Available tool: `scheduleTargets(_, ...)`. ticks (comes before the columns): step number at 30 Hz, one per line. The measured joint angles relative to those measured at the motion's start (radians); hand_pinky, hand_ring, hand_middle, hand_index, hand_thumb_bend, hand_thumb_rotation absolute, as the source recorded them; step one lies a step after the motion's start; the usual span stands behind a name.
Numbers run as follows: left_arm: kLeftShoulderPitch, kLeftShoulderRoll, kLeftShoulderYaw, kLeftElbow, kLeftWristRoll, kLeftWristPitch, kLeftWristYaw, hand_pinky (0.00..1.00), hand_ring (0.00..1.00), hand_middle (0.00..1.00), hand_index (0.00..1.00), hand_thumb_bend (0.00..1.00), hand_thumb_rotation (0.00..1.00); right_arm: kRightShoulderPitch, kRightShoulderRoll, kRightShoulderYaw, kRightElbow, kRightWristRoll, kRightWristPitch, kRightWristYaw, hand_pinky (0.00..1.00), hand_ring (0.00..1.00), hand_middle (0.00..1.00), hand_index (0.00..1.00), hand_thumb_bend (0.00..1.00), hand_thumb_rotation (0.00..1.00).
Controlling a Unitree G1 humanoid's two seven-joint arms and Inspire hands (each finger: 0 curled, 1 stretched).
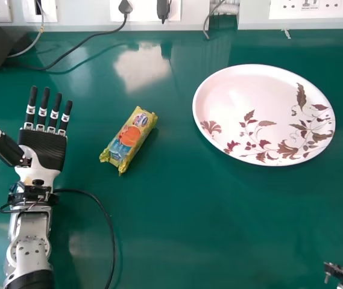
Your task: Pick up biscuit and place it in the plate
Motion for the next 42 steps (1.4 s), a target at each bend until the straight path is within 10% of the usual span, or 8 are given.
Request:
scheduleTargets(5, 0.0, -0.001, -0.002, 0.001, 0.012, -0.021, -0.003, 0.8, 0.85, 0.9, 0.9, 1.0, 0.64, -0.003, -0.001, -0.002, 0.004, 0.01, 0.0, 0.009, 0.51, 0.63, 0.78, 0.75, 0.92, 0.15)
scheduleTargets(14, 0.101, -0.022, -0.102, -0.103, 0.272, -0.198, 0.064, 0.81, 0.86, 0.91, 0.91, 1.0, 0.65, 0.0, 0.0, -0.003, 0.002, 0.012, 0.0, 0.014, 0.73, 0.85, 0.86, 0.79, 0.93, 0.28)
scheduleTargets(42, 0.137, 0.007, -0.125, -0.211, 0.268, -0.25, 0.008, 0.79, 0.86, 0.89, 0.89, 1.0, 0.62, -0.01, -0.002, -0.011, 0.012, 0.034, 0.01, 0.026, 0.87, 0.92, 0.89, 0.8, 0.96, 0.32)
